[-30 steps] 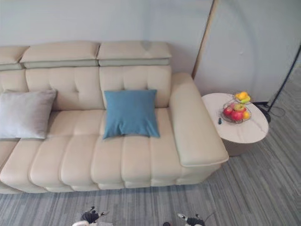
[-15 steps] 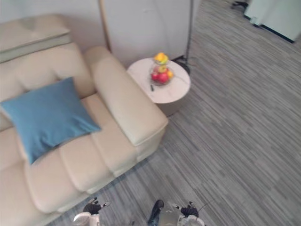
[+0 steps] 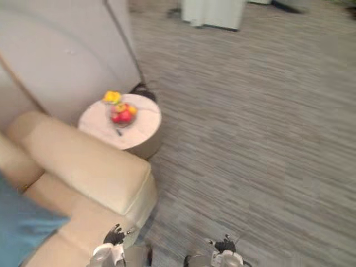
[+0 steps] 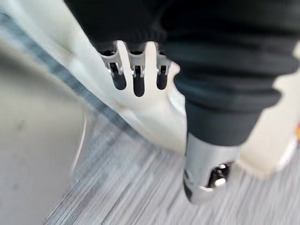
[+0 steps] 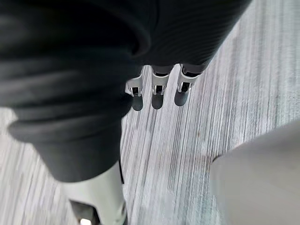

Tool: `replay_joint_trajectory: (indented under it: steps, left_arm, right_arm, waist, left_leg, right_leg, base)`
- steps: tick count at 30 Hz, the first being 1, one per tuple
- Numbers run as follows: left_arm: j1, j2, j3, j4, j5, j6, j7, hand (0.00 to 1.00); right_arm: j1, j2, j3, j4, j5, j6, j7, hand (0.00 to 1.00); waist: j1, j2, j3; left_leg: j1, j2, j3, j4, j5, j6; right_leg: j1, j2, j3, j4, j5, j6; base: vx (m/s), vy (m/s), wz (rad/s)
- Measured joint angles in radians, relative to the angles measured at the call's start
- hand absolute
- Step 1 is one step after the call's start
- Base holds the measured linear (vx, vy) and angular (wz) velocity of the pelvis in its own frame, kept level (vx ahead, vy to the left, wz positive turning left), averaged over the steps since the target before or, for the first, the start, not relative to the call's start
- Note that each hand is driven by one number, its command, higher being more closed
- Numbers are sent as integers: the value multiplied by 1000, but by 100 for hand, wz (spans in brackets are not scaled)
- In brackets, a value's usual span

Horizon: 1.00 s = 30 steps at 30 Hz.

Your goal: Pick up cushions and gather them together orderly.

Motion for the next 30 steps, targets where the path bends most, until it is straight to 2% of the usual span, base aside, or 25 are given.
replay_joint_trajectory:
  steps: [2, 4, 5, 7, 8, 9, 10, 11, 12, 14, 15, 17, 18, 19, 20, 21, 22, 23, 25, 26, 27, 28, 29, 30]
  left_arm:
    - [1, 8, 2, 9, 1, 0, 0, 0]
    - [0, 9, 2, 11, 1, 4, 0, 0]
    - [2, 10, 1, 11, 1, 5, 0, 0]
    - [0, 12, -14, 15, 1, 16, 0, 0]
    - [-2, 12, -31, 15, 1, 19, 0, 0]
    - [-1, 20, -49, 19, 1, 20, 0, 0]
    - [-5, 25, -60, 36, 1, 22, 0, 0]
    - [-10, 29, -72, 50, 1, 24, 0, 0]
    - [-10, 23, -102, 69, 0, 27, -1, 0]
    - [-13, 9, -138, 77, 1, 27, -2, 0]
    - [-14, 7, -148, 76, 1, 26, -1, 0]
    - [-18, 11, -159, 71, 4, 27, -1, 0]
    - [-20, 13, -128, 60, 4, 28, -1, 0]
    - [-19, 24, -118, 44, 4, 26, 0, 0]
    - [-11, 27, -120, 27, 5, 25, 0, 0]
    - [-1, 23, -120, 12, 5, 25, 1, 0]
    - [11, 24, -121, 3, 5, 22, 1, 0]
    - [13, 21, -121, 1, 5, 22, 1, 0]
    - [17, 10, -106, -14, 2, 19, 1, 0]
    - [18, -2, -74, -21, 2, 17, 1, 0]
    - [21, -8, -48, -29, 1, 16, 1, 0]
    - [25, -7, -41, -29, -1, 16, 1, 0]
    - [32, -3, -41, -28, -2, 16, 0, 0]
    - [35, 6, -39, -30, 0, 17, 0, 0]
  right_arm:
    - [8, 9, 11, 0, -1, 0, 1, 0]
    - [2, 10, 28, 1, -1, 1, 4, 0]
    - [-9, 24, 30, 1, -2, 1, 8, 0]
    - [-16, 35, 28, -3, -7, -2, 9, 0]
    - [-17, 36, 25, -2, -21, -1, 9, 0]
    - [-18, 37, 22, -1, -39, 0, 9, 0]
    - [-20, 35, 7, 1, -41, 0, 9, 0]
    - [-21, 30, -13, 3, -42, -1, 8, 0]
    - [-21, 4, -33, 12, -41, -4, 7, 0]
    - [-23, -31, -48, 48, -40, -5, 6, 0]
    - [-23, -49, -51, 81, -40, 0, 4, 0]
    - [-14, -57, -51, 90, -37, 2, 0, 0]
    - [-10, -53, -50, 81, -37, 1, -2, 0]
    - [-13, -49, -50, 78, -37, 2, -2, 0]
    - [-20, -48, -50, 76, -35, 2, -4, 0]
    - [-27, -48, -51, 76, -33, 2, -5, 0]
    - [-33, -48, -51, 76, -25, 2, -6, 0]
    - [-32, -47, -51, 76, -18, 2, -8, 0]
    - [-28, -47, -50, 72, -18, 6, -19, 0]
    - [-27, -45, -50, 67, -18, 6, -22, 0]
    - [-26, -44, -50, 66, -18, 6, -22, 0]
    - [-25, -42, -51, 65, -18, 6, -22, 0]
    - [-21, -35, -52, 64, -16, 6, -21, 0]
    - [-5, -20, -51, 45, -9, 7, -21, 0]
  waist:
    - [2, -18, -12]
    - [15, -16, -12]
    - [18, -12, -13]
    - [10, -4, -17]
    - [13, -2, -18]
    - [14, -1, -17]
    - [12, 1, -18]
    - [12, 12, -19]
    - [8, 42, -25]
    - [2, 68, -40]
    - [2, 69, -39]
    - [-2, 77, -23]
    - [-2, 76, -3]
    - [6, 64, 19]
    - [23, 65, 21]
    - [26, 70, 22]
    - [28, 72, 25]
    - [32, 71, 27]
    - [44, 74, 34]
    - [59, 77, 34]
    - [69, 80, 32]
    - [73, 82, 31]
    - [75, 75, 9]
    - [75, 47, -6]
  left_leg:
    - [43, 14, 118, -40, 2, 4]
    - [87, 25, 224, -83, 4, 7]
    - [113, 31, 294, -98, 4, 8]
    - [127, 44, 369, -103, 4, 8]
    - [140, 50, 399, -109, 4, 8]
    - [162, 55, 438, -115, 4, 8]
    - [181, 57, 444, -118, 5, 7]
    - [199, 59, 444, -126, 6, 6]
    - [227, 58, 444, -154, 14, -7]
    - [243, 59, 443, -166, 35, -20]
    - [236, 66, 440, -133, 50, -28]
    - [203, 120, 426, 31, 52, -31]
    - [150, 173, 398, 229, 82, 25]
    - [97, 192, 347, 355, 104, 82]
    - [42, 173, 261, 435, 42, 63]
    - [3, 148, 213, 443, 2, 50]
    - [-44, 103, 164, 395, -29, 43]
    - [-72, 73, 137, 327, -33, 39]
    - [-119, 20, 83, 197, -27, 33]
    - [-145, -3, 37, 102, -10, 11]
    - [-148, -5, 5, 0, 14, -15]
    - [-145, 0, -7, -11, 56, -21]
    - [-134, -8, -10, -3, 89, 3]
    - [-127, -13, 21, 4, 75, 23]
  right_leg:
    - [-8, -10, 36, 4, 9, 12]
    - [-45, -44, -55, 33, 23, 30]
    - [-65, -77, -157, 54, 28, 36]
    - [-68, -161, -437, 60, 26, 45]
    - [-64, -200, -580, 66, 25, 30]
    - [-57, -233, -707, 66, 26, -4]
    - [-50, -228, -730, 68, 26, -26]
    - [-43, -217, -714, 67, 25, -30]
    - [-28, -187, -675, 34, 25, -30]
    - [-22, -160, -642, -4, 32, -39]
    - [-14, -148, -626, -23, 33, -41]
    - [23, -114, -591, -60, 36, -47]
    - [62, -75, -560, -81, 33, -55]
    - [87, -65, -522, -92, 23, -74]
    - [92, -48, -462, -87, 12, -89]
    - [95, -39, -428, -89, -1, -104]
    - [96, -28, -376, -87, -7, -115]
    - [102, -25, -337, -88, -9, -115]
    - [113, -10, -246, -87, -26, -126]
    - [116, -1, -193, -87, -34, -118]
    - [119, 13, -142, -87, -42, -104]
    - [127, 25, -110, -90, -46, -96]
    - [136, 29, -49, -105, -54, -84]
    - [142, 15, -9, -116, -66, -61]
  base:
    - [161, 179, -138]
    - [148, 156, -158]
    - [111, 77, -157]
    - [76, 16, -128]
    - [135, -51, -120]
    - [149, -89, -126]
    - [162, -160, -112]
    - [140, -178, -96]
    - [125, -165, -80]
    - [126, -125, -59]
    - [180, -168, -47]
    - [125, -174, -58]
    - [55, -162, -80]
    - [40, -122, -118]
    - [44, -44, -127]
    - [103, 45, -155]
    - [127, 56, -146]
    - [187, 85, -161]
    - [188, 122, -145]
    - [212, 171, -162]
    - [298, 228, -165]
    - [351, 230, -152]
    - [470, 280, -132]
    - [448, 242, -120]
